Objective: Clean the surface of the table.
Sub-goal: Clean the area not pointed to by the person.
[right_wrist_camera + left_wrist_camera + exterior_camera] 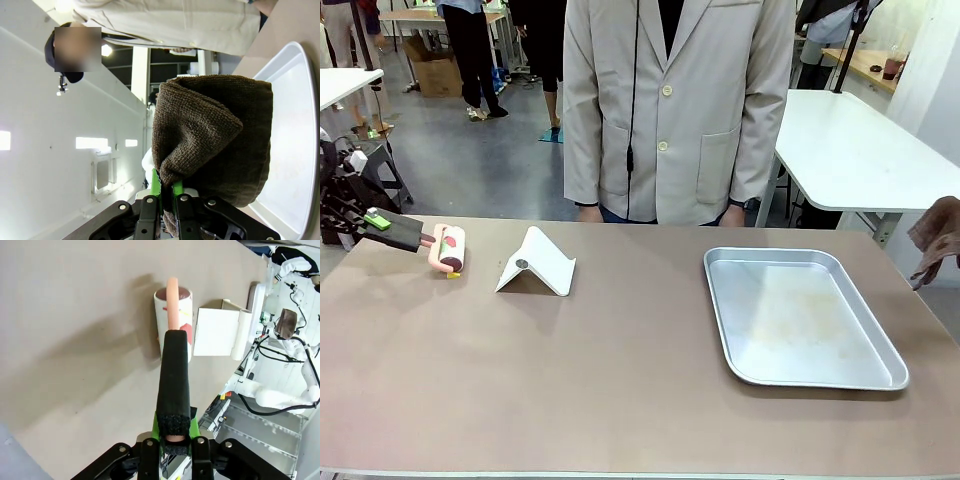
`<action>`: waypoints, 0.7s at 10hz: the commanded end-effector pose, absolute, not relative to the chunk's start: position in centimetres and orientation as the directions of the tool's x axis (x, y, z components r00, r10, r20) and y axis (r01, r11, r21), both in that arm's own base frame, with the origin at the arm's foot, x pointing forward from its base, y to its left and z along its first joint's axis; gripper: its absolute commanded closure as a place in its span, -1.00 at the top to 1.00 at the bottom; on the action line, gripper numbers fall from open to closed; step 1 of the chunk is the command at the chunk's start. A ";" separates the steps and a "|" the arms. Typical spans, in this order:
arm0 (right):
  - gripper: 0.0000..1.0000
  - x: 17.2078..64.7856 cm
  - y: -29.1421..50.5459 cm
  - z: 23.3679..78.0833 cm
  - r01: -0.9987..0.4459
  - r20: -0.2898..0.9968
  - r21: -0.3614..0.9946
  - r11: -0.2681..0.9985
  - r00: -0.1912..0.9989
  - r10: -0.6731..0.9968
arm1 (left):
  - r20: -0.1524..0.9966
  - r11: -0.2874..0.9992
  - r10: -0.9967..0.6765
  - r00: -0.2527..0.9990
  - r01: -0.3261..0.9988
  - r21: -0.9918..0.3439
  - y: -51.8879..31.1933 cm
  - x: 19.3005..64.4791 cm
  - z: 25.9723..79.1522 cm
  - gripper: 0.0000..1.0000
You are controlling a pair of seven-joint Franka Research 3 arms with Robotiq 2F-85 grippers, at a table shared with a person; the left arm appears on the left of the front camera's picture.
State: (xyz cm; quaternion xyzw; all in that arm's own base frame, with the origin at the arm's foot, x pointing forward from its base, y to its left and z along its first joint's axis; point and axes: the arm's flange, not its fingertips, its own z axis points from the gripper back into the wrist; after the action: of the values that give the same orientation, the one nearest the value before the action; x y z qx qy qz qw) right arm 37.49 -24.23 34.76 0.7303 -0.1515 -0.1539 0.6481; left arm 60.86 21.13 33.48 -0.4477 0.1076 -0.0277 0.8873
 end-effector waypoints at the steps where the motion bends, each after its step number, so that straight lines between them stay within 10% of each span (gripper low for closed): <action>1: -0.80 37.4 -24.3 35.1 -0.028 -0.022 0.993 -0.111 0.906 -0.423 | -0.214 0.614 -0.150 0.965 -0.079 -0.786 19.5 60.4 33.8 -0.55; 7: -0.80 37.4 -24.3 35.1 -0.028 -0.022 0.993 -0.111 0.906 -0.423 | -0.126 0.535 -0.156 0.980 -0.024 -0.845 20.3 60.3 37.6 -0.55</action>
State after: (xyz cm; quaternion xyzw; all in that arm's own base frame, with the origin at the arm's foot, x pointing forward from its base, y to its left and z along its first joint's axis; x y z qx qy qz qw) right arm 37.49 -24.24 34.76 0.7303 -0.1515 -0.1540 0.6481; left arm 60.77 20.10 36.58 -0.4615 0.1058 -0.0335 0.8802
